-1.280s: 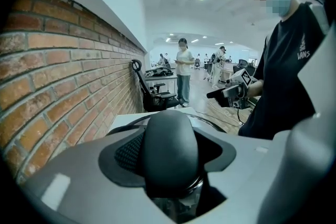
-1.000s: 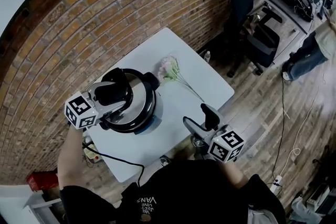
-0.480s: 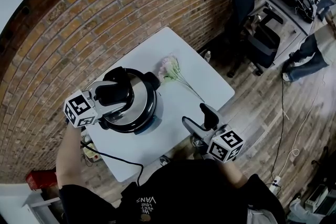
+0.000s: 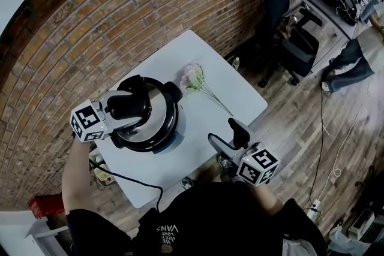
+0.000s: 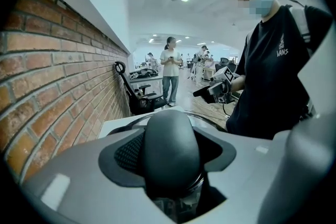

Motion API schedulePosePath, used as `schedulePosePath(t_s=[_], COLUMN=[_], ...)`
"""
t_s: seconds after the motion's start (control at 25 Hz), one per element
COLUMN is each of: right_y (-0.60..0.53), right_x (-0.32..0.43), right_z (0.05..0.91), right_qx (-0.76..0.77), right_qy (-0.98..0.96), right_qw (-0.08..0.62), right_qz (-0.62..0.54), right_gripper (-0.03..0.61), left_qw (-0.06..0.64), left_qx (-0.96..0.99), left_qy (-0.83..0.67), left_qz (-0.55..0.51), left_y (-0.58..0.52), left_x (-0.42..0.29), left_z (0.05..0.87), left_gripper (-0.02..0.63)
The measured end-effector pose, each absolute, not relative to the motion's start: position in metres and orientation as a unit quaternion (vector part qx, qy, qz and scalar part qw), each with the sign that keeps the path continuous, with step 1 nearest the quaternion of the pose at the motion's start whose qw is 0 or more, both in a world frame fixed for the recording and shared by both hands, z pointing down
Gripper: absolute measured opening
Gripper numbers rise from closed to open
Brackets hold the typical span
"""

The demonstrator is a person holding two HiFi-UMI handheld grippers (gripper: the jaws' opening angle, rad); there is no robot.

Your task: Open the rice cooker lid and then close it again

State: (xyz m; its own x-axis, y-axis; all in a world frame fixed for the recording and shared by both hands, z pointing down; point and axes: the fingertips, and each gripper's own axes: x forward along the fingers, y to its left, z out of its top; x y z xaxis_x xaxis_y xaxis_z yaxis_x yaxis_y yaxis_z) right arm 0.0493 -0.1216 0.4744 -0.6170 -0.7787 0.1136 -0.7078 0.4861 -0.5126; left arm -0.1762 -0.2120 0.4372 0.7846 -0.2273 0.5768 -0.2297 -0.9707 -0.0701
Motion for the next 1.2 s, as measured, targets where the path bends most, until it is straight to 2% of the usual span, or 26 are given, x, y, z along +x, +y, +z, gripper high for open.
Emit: schedulePosePath(t_s=[0.24,0.6,1.2], right_y=[-0.121,-0.12,-0.126], right_x=[0.049,0.048,0.029], right_z=[0.475,0.476,0.474], right_qx=[-0.436,-0.441,-0.411], right_qy=[0.858,0.855,0.87], right_qw=[0.063,0.057,0.055], right_qz=[-0.265,-0.266,-0.266], right_gripper=[0.363,0.362,0.362], left_qw=[-0.021,-0.014,0.022], left_qx=[0.939,0.944,0.934], left_qy=[-0.071,-0.073,-0.183], left_qz=[0.337,0.32,0.305], left_y=[-0.206,-0.206,-0.213], left_x=[-0.173,-0.174,-0.175], left_z=[0.449,0.45,0.45], left_gripper=[0.279,0.279,0.281])
